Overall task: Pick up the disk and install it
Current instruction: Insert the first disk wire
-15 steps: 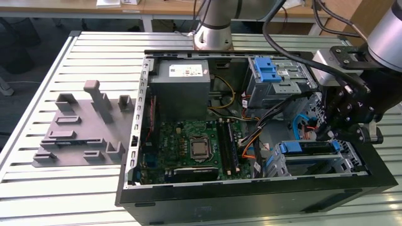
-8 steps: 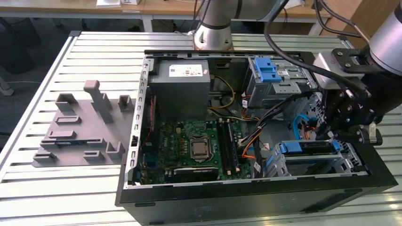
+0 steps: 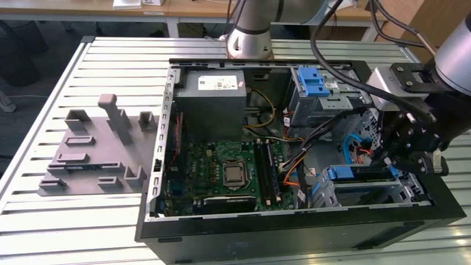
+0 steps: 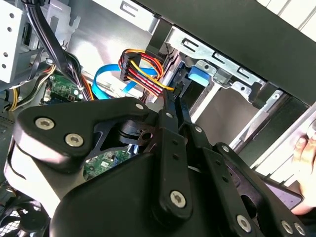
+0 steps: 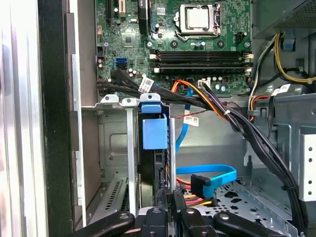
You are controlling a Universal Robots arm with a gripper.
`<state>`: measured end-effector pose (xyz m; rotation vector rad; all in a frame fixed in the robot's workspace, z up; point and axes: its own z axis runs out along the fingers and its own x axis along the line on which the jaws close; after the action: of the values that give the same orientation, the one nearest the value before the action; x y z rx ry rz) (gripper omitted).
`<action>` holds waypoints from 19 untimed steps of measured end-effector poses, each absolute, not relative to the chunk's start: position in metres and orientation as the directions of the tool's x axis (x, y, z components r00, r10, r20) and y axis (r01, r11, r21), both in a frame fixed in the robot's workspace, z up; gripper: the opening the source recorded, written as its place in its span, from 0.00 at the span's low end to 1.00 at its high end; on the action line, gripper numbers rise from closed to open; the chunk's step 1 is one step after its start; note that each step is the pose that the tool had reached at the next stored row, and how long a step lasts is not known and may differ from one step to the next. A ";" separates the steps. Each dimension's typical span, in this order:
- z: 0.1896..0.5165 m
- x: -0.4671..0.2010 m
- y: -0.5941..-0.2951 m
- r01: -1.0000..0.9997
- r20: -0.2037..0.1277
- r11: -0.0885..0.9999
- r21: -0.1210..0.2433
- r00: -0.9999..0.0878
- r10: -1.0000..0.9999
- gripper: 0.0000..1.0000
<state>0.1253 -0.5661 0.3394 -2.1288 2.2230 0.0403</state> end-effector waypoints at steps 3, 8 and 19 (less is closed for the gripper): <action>0.338 0.125 -0.566 -0.999 -0.065 0.044 -0.025 -0.042 -0.997 0.17; 0.337 0.125 -0.568 -0.999 -0.067 0.044 -0.025 -0.042 -0.997 0.17; 0.335 0.124 -0.569 -0.999 -0.076 0.044 -0.024 -0.042 -0.996 0.17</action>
<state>0.1235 -0.5695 0.3351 -2.1233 2.2162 0.0538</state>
